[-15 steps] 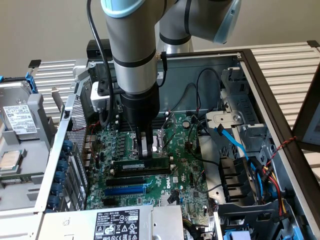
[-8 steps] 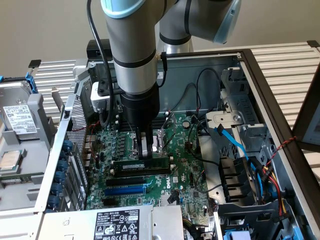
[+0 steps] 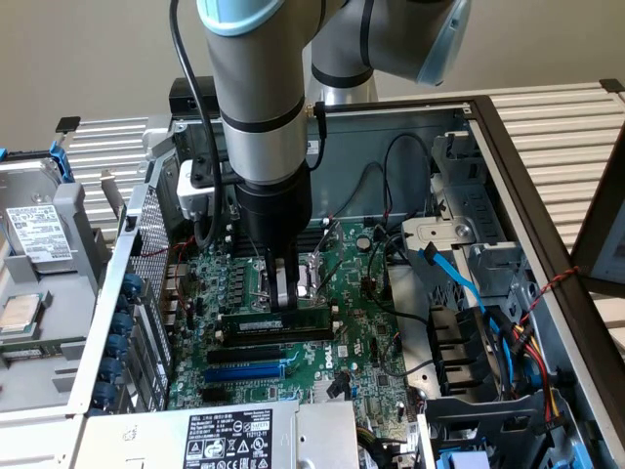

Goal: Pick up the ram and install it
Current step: 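Insert the ram into the slot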

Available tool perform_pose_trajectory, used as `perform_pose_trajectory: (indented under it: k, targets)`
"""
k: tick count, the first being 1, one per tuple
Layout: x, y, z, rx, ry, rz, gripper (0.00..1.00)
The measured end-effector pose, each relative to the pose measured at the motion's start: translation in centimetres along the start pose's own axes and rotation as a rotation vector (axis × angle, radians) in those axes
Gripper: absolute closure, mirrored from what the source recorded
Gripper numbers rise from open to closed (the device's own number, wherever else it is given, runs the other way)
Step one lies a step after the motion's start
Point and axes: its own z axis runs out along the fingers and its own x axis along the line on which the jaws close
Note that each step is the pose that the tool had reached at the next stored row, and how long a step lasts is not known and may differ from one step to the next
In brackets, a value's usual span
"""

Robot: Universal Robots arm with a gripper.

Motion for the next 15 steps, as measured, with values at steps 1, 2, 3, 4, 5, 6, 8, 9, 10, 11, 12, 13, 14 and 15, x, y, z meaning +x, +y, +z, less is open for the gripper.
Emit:
perform_pose_trajectory:
  k: [1,2,3,4,5,6,8,9,10,11,12,13,14,15]
  targets:
    - [0.0,0.0,0.0,0.0,0.0,0.0,0.87]
    - [0.0,0.0,0.0,0.0,0.0,0.0,0.87]
    - [0.0,0.01,-0.01,-0.0006,-0.0001,0.0,0.85]
    - [0.0,0.04,-0.01,-0.0008,0.0,0.001,0.85]
    - [0.0,0.03,-0.01,-0.0002,0.0003,0.001,0.85]
    - [0.0,0.02,-0.01,-0.0001,0.0001,0.0,0.79]
    - [0.0,0.0,0.0,0.0,0.0,0.0,0.79]
    - [0.0,0.0,0.0,0.0,0.0,0.0,0.79]
    - [0.0,0.0,0.0,0.0,0.0,0.0,0.79]
    - [0.0,0.0,0.0,0.0,0.0,0.0,0.79]
    - [0.0,0.0,0.0,0.0,0.0,0.0,0.79]
    - [0.0,0.0,0.0,0.0,0.0,0.0,0.79]
    - [0.0,0.0,0.0,0.0,0.0,0.0,0.79]
    - [0.0,0.0,0.0,0.0,0.0,0.0,0.79]
